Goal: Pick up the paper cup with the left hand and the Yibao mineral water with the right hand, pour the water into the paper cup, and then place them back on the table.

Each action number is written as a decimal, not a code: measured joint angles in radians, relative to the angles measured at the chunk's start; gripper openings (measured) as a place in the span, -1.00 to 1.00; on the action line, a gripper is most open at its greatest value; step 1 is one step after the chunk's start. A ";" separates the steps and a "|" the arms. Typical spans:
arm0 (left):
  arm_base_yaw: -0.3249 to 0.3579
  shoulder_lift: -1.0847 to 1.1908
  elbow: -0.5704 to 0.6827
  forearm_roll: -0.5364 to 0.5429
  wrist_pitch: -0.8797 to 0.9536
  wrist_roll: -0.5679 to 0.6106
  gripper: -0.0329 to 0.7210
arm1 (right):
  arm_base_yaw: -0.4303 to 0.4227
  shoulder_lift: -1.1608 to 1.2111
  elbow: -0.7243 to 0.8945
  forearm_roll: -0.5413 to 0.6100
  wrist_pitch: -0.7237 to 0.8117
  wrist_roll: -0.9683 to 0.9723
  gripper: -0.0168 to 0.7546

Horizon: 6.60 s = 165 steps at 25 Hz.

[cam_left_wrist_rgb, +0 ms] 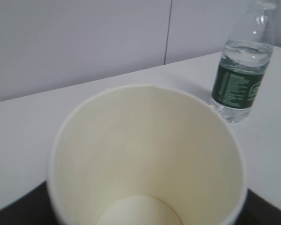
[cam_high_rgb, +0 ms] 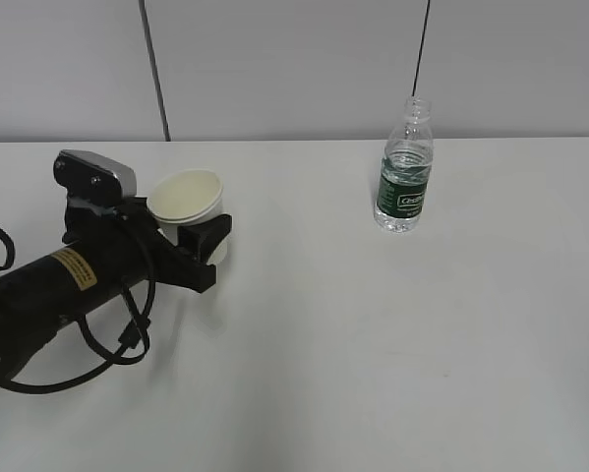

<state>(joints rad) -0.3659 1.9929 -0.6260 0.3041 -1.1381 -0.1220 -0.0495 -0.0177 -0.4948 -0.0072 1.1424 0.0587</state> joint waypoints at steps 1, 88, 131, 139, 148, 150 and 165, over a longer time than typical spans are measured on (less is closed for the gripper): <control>-0.010 0.000 0.000 0.003 0.000 -0.003 0.26 | 0.000 0.000 0.000 0.000 0.000 0.000 0.56; -0.175 -0.040 0.001 0.087 0.098 -0.082 0.26 | 0.000 1.654 0.030 -0.304 -2.026 -0.023 0.56; -0.175 -0.040 0.001 0.087 0.101 -0.083 0.26 | 0.142 2.239 -0.472 -0.289 -2.162 0.042 0.68; -0.175 -0.040 0.001 0.087 0.101 -0.083 0.26 | 0.145 2.302 -0.564 -0.314 -2.144 0.067 0.68; -0.175 -0.040 0.001 0.087 0.101 -0.083 0.26 | 0.162 2.356 -0.663 -0.314 -2.106 0.079 0.67; -0.175 -0.040 0.001 0.087 0.101 -0.083 0.26 | 0.162 2.368 -0.672 -0.314 -2.101 0.084 0.67; -0.175 -0.040 0.001 0.087 0.101 -0.083 0.26 | 0.162 2.384 -0.672 -0.316 -2.115 0.088 0.17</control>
<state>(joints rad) -0.5414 1.9528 -0.6252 0.3913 -1.0366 -0.2050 0.1125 2.3661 -1.1669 -0.3229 -0.9728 0.1464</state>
